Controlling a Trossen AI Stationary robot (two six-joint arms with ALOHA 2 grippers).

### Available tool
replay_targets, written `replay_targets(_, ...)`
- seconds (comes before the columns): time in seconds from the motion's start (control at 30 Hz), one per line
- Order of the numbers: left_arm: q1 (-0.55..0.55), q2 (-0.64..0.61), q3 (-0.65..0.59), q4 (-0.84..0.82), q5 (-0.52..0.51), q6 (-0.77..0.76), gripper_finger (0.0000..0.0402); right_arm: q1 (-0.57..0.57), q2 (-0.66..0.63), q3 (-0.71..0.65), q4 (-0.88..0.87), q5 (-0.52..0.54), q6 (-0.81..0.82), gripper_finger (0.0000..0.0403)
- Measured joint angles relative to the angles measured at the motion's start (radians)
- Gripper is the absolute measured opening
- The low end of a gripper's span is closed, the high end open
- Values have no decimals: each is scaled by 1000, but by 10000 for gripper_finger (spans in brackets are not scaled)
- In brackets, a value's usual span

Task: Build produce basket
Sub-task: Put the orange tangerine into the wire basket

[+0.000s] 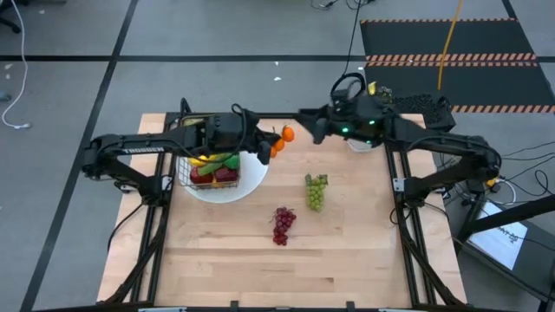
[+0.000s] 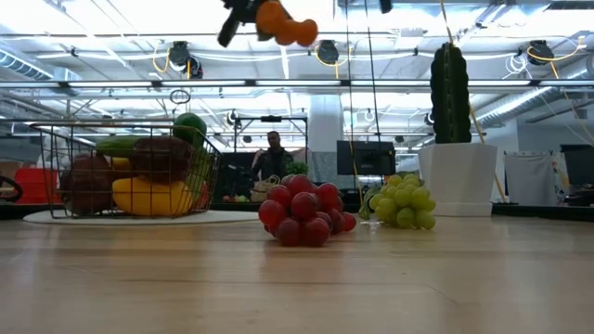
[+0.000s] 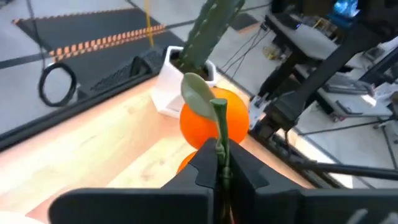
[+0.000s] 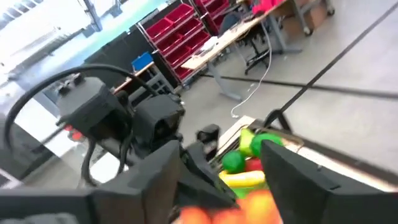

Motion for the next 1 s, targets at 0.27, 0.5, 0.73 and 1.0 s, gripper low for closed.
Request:
replay_targets(0.27,90,-164,1,-304,19,-7,22,-21,-151,0,-225,1,-178,255)
replay_targets(0.5,242,-257,2,-615,10,151,7,-21,-205,0,-402,2,-191,247)
replay_targets(0.73,375,-225,-33,-716,41,399,32,-19,-198,0,-408,-22,-189,244)
replay_targets(1.0,516,-214,-267,-457,145,541,8,-19,-183,0,-394,-13,-173,244)
